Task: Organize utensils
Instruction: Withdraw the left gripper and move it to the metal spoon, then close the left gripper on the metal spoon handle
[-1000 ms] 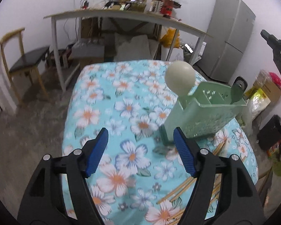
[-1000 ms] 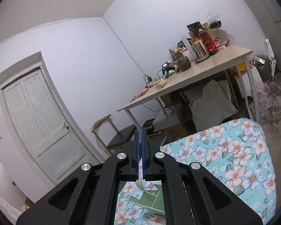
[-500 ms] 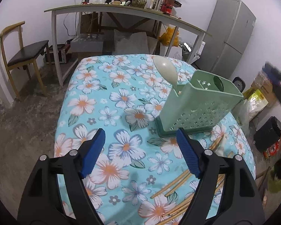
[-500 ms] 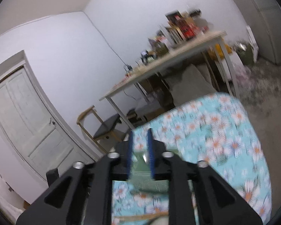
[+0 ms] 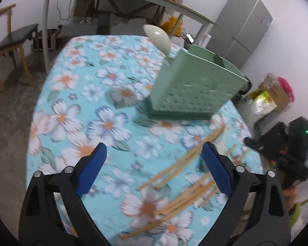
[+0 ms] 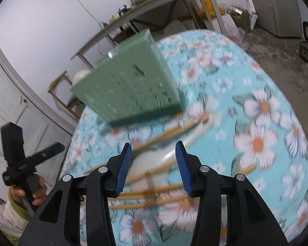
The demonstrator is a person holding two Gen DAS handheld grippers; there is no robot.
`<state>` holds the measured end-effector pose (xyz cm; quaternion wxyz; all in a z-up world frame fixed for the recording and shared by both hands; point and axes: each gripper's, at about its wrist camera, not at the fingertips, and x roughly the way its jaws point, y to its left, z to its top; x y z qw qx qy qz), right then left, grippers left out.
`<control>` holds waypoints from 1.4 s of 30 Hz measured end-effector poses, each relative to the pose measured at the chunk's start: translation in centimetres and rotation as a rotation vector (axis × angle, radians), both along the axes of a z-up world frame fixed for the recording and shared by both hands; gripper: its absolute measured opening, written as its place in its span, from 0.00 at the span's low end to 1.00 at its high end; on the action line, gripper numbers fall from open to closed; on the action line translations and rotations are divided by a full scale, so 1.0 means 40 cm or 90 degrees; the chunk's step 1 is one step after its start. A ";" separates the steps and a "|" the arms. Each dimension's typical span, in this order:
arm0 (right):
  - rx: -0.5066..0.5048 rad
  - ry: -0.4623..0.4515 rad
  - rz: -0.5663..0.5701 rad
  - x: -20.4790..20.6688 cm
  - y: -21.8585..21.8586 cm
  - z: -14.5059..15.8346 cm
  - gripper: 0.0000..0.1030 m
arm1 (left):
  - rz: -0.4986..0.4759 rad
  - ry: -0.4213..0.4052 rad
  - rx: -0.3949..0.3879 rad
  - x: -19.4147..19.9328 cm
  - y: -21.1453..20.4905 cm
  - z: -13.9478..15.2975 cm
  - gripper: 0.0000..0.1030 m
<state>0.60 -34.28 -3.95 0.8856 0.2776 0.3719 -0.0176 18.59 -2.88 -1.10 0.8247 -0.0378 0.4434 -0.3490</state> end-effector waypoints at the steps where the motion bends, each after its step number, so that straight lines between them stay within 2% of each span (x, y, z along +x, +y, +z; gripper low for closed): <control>1: -0.003 -0.001 -0.002 -0.004 0.001 0.001 0.43 | -0.006 0.004 -0.007 -0.008 -0.004 0.000 0.91; 8: -0.017 -0.021 -0.010 -0.018 0.005 0.032 0.43 | -0.029 0.000 -0.044 -0.050 -0.021 0.016 0.92; 12: -0.014 -0.020 -0.009 -0.021 0.012 0.025 0.43 | -0.040 -0.006 -0.040 -0.063 -0.039 0.014 0.92; 16: -0.014 -0.019 -0.010 -0.026 0.018 0.018 0.43 | -0.064 -0.025 -0.021 -0.068 -0.070 0.007 0.92; 24: -0.010 -0.015 -0.022 -0.038 0.001 0.002 0.43 | -0.159 -0.109 0.050 -0.115 -0.155 -0.008 0.91; 26: -0.004 -0.014 -0.024 -0.038 -0.005 -0.004 0.43 | -0.176 -0.110 0.059 -0.123 -0.173 -0.019 0.80; 27: -0.002 -0.014 -0.024 -0.037 -0.007 -0.006 0.43 | -0.184 -0.106 0.065 -0.125 -0.182 -0.025 0.71; 31: 0.002 -0.010 -0.020 -0.033 -0.010 -0.016 0.43 | -0.211 -0.084 0.084 -0.129 -0.222 -0.053 0.49; 38: 0.013 -0.010 -0.024 -0.033 -0.027 -0.028 0.43 | -0.243 -0.067 0.115 -0.135 -0.283 -0.092 0.29; 40: 0.017 -0.011 -0.026 -0.032 -0.031 -0.030 0.43 | -0.246 -0.062 0.128 -0.134 -0.298 -0.105 0.18; 42: 0.020 -0.010 -0.031 -0.025 -0.039 -0.034 0.43 | -0.241 -0.051 0.142 -0.129 -0.309 -0.120 0.13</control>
